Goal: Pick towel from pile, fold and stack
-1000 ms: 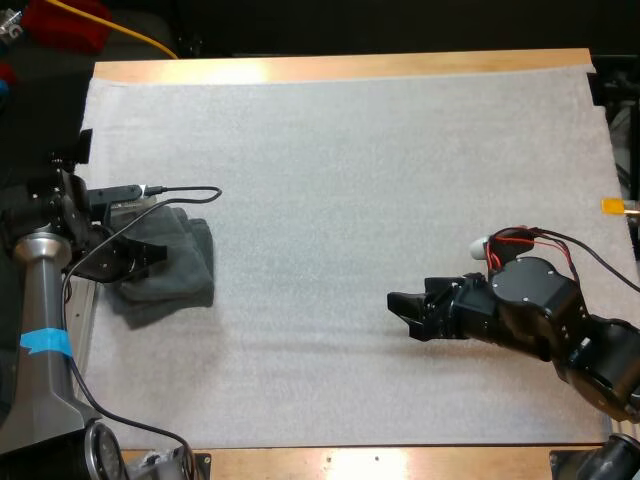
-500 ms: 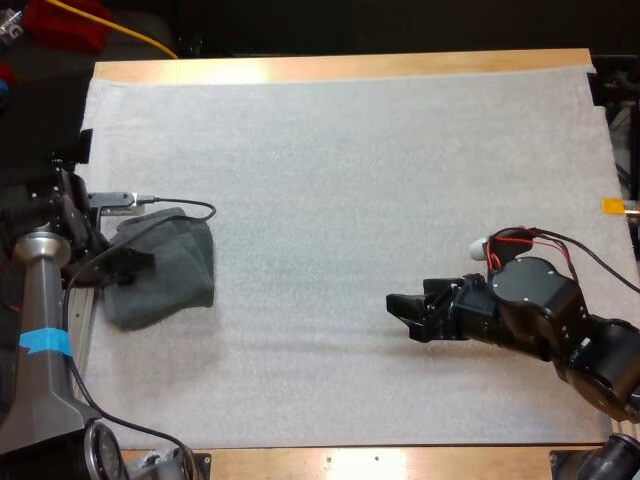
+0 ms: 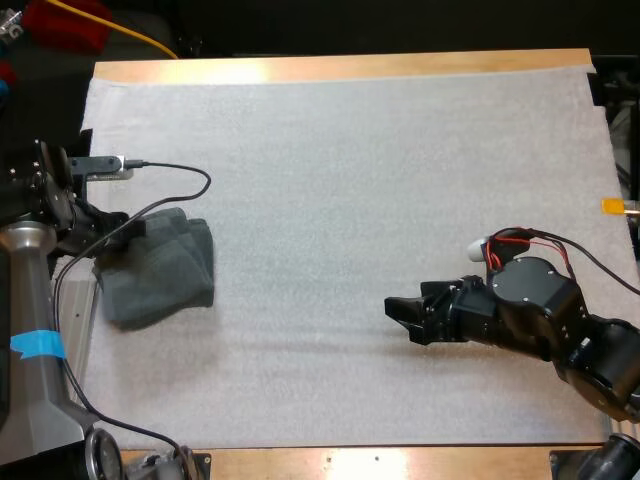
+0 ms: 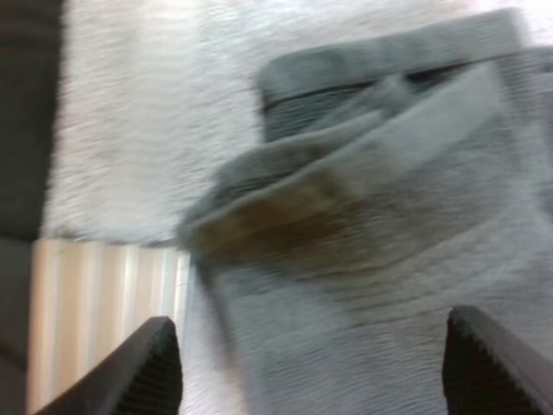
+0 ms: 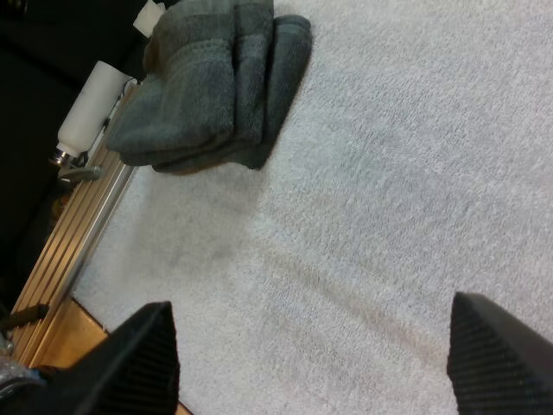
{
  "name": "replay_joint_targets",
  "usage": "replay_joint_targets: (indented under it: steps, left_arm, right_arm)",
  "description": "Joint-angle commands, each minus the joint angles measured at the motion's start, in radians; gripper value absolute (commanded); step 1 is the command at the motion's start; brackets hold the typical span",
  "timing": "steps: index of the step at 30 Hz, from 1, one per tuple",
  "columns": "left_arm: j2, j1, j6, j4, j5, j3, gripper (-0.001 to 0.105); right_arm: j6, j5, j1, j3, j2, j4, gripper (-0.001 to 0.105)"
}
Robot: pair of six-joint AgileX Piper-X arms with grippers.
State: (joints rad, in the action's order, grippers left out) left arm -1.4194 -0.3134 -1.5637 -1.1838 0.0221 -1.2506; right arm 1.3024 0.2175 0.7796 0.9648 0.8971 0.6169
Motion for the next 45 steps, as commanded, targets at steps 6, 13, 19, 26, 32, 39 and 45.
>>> replay_joint_targets:
  steps: [6,13,19,26,32,39,45]
  left_arm:
    - [-0.018,0.016,-0.009,0.036,0.104,-0.002,0.067]
    - [-0.127,0.016,-0.045,0.038,0.11,0.003,0.069]
    - [-0.315,0.027,-0.06,0.098,0.175,0.003,0.069]
    - [-0.361,0.043,-0.062,0.111,0.175,0.003,0.069]
    - [-0.296,0.043,-0.062,0.072,0.175,-0.01,0.069]
    - [-0.153,0.043,-0.047,0.02,0.175,-0.01,0.069]
    - [-0.025,0.043,-0.047,-0.046,0.178,-0.01,0.069]
  right_arm:
    - [0.002,0.012,0.0,-0.002,0.0,0.003,0.064]
    - [0.002,0.012,0.0,-0.002,0.0,0.003,0.064]
    - [-0.006,0.012,0.0,-0.002,0.0,0.003,0.064]
    - [-0.006,0.01,0.0,-0.002,0.0,0.003,0.064]
    - [-0.009,0.004,0.0,-0.002,0.0,0.003,0.064]
    - [-0.009,0.004,0.0,-0.002,0.0,0.003,0.064]
    - [-0.003,0.01,0.0,-0.002,0.0,0.001,0.064]
